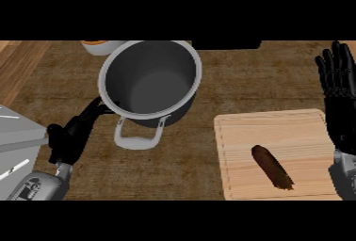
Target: Pick the sweet potato from the cutting board and place it in the pot
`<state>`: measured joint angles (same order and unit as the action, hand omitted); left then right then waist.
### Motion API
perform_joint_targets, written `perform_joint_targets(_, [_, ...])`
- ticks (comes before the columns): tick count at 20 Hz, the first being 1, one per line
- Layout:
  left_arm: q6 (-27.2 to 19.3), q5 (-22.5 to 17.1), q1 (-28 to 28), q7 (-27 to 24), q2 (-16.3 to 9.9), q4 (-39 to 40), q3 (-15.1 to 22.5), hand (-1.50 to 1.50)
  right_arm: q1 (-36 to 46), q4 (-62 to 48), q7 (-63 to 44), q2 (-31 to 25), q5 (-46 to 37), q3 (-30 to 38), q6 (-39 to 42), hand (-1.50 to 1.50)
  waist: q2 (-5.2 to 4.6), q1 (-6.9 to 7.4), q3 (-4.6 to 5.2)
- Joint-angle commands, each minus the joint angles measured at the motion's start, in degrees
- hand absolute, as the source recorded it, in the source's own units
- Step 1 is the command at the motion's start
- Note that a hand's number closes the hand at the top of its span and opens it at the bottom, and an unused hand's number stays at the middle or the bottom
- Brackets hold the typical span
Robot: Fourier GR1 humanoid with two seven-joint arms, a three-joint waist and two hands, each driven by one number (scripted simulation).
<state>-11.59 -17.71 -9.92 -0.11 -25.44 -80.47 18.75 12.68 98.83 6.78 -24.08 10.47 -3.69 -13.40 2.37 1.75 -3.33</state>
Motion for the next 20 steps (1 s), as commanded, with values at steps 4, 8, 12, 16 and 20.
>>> perform_joint_targets(4, [2.9, -4.3, 1.7, 4.0, 1.7, -5.0, 0.8, 0.00, -1.3, -1.6, 2.1, -11.7, -13.0, -5.1, 6.0, -1.50, -2.17, -1.01, 3.42])
perform_joint_targets(8, [3.8, -6.9, 3.2, 4.9, 5.1, -4.4, 2.7, 0.00, -4.3, -11.2, -5.6, -24.0, -31.8, -3.2, -0.6, -1.50, -3.37, -3.73, 4.52])
perform_joint_targets(12, [5.4, -8.8, 3.6, 7.1, 5.8, -6.6, 3.7, 0.00, -6.3, -13.1, -12.1, -21.2, -46.9, -11.7, -6.4, -1.50, -2.56, -0.96, 3.52])
perform_joint_targets(16, [6.0, -9.8, 5.4, 6.6, 4.6, -7.5, 1.7, 0.00, -6.4, -3.9, -24.6, -20.9, -58.9, -20.4, -0.8, -1.50, -1.95, -1.43, 3.62])
perform_joint_targets(20, [4.1, -9.4, 4.0, 10.2, 6.5, -8.4, 2.9, 0.00, -4.7, 7.6, -39.6, -18.7, -65.6, -25.5, 11.1, -1.50, -1.94, -2.16, 3.54])
